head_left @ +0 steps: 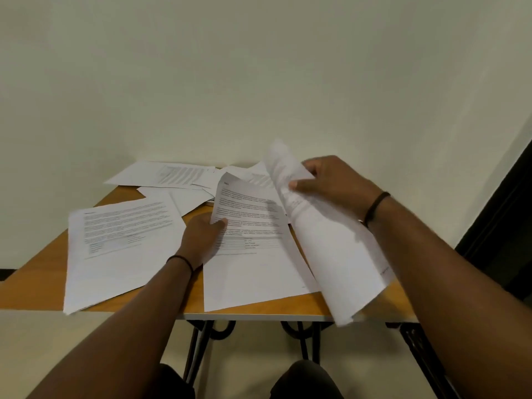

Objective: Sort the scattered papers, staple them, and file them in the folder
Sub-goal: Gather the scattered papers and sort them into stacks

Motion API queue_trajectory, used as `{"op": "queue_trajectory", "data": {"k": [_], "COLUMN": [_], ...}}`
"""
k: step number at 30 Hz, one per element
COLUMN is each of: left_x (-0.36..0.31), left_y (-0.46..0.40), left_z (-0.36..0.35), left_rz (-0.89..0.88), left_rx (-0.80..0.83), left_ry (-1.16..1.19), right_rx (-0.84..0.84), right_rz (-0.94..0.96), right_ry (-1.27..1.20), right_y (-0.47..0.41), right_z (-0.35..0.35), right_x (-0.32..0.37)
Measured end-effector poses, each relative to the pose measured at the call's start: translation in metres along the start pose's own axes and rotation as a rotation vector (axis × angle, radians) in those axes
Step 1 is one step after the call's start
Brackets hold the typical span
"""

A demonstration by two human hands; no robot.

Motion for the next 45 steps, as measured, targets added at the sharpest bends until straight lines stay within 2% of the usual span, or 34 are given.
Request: {"op": "queue_trajectory", "data": {"k": [2,3,5,8,10,13,18,22,26,31,36,41,45], "left_x": [0.007,0.006,-0.005,-0.028,-0.035,-0.037,-0.034,-0.038,-0.024,-0.012,-0.01,-0.005,-0.001], "left_y": [-0.002,0.0,0.009,0.028,0.034,0.033,0.02,0.009,-0.011,-0.022,-0.016,-0.018,-0.018], "left_z": [0.002,0.001,-0.002,0.0,0.002,0.004,-0.004,-0.013,-0.021,-0.02,-0.02,-0.021,-0.023], "left_rz": [0.06,0.075,0.058,0.006,0.009,0.078,0.137,0.124,0.218,0.251,0.225,0.216,0.2], "left_rx": [0.071,0.101,0.132,0.162,0.216,0.237,0.251,0.262,0.212,0.153,0.11,0.097,0.099], "left_ry": [0.245,0.353,0.463,0.458,0.448,0.496,0.511,0.498,0.375,0.392,0.39,0.378,0.364], "right_rx": [0.051,0.064,0.042,-0.052,-0.191,-0.327,-0.475,-0.452,-0.464,-0.609,-0.542,-0.452,-0.407], "right_rz": [0.043,0.042,0.024,-0.128,-0.275,-0.405,-0.462,-0.491,-0.507,-0.453,-0.288,-0.23,-0.26], "right_ry": [-0.541,-0.735,-0.896,-0.91,-0.777,-0.365,-0.347,-0.304,-0.291,0.136,0.519,0.682,0.795], "right_y": [-0.001,-0.003,-0.008,-0.014,-0.012,-0.004,-0.01,-0.021,-0.019,-0.008,-0.004,-0.017,-0.025], "right_z": [0.002,0.002,-0.004,-0.027,-0.045,-0.069,-0.093,-0.103,-0.102,-0.073,-0.07,-0.071,-0.069], "right_x": [0.015,0.012,-0.002,-0.045,-0.077,-0.103,-0.122,-0.132,-0.144,-0.173,-0.185,-0.19,-0.194]}}
Point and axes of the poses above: each hand's wrist, its own y-axis away from the middle knuckle, its own z-axis out of the back of the hand, x = y × z, the point moved 4 cm from there along -y, towards the middle knuckle, and after that the axes turned 3 degrees about z, right-handed, at the moved point
